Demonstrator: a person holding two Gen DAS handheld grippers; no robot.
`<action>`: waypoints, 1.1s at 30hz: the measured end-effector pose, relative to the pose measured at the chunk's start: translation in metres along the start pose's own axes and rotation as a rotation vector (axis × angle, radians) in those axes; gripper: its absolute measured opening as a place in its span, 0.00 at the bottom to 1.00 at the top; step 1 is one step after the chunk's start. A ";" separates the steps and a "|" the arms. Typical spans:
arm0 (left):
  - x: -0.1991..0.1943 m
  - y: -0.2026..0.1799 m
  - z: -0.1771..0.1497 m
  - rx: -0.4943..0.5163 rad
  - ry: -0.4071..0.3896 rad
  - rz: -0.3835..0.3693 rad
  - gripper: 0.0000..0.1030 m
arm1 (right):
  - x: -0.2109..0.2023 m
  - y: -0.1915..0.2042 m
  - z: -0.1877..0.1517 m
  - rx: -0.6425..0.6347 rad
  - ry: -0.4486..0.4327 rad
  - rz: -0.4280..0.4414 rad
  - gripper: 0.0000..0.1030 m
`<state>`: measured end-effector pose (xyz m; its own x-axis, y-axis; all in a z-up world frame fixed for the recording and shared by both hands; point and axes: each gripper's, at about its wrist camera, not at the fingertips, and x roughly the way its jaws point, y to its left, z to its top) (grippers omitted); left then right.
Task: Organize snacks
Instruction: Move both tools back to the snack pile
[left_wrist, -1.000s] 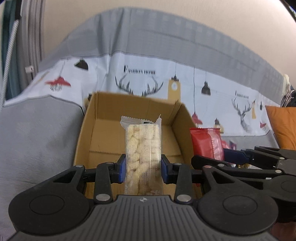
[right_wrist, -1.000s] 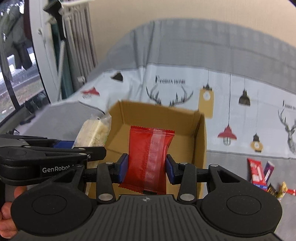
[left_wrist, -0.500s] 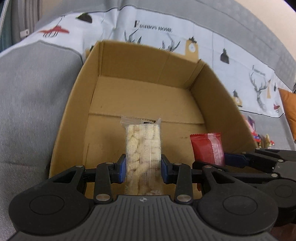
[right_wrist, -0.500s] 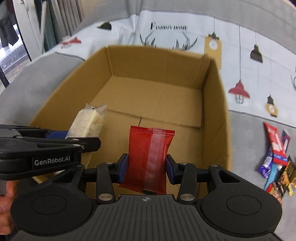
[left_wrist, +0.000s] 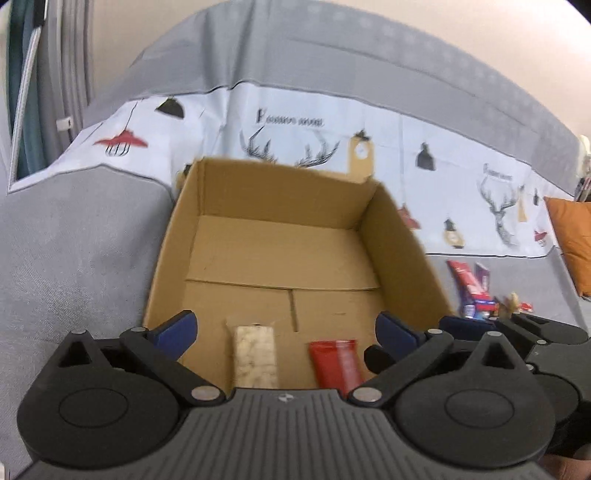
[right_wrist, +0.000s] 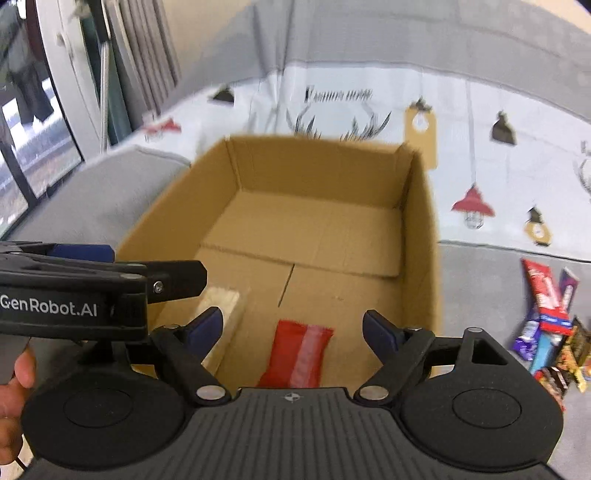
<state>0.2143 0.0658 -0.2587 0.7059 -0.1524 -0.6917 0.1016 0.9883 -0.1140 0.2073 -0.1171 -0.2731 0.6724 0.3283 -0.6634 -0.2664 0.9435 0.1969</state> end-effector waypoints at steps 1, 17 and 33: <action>-0.005 -0.007 0.000 0.005 -0.001 -0.008 1.00 | -0.013 -0.004 -0.003 0.014 -0.029 -0.003 0.83; -0.014 -0.167 -0.047 0.154 -0.065 -0.202 1.00 | -0.117 -0.139 -0.094 0.209 -0.243 -0.122 0.99; 0.098 -0.260 -0.063 0.215 0.107 -0.337 0.95 | -0.120 -0.271 -0.147 0.555 -0.206 -0.239 0.99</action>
<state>0.2123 -0.2063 -0.3419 0.5327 -0.4568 -0.7125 0.4666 0.8608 -0.2030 0.0976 -0.4188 -0.3534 0.8027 0.0553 -0.5938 0.2681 0.8560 0.4421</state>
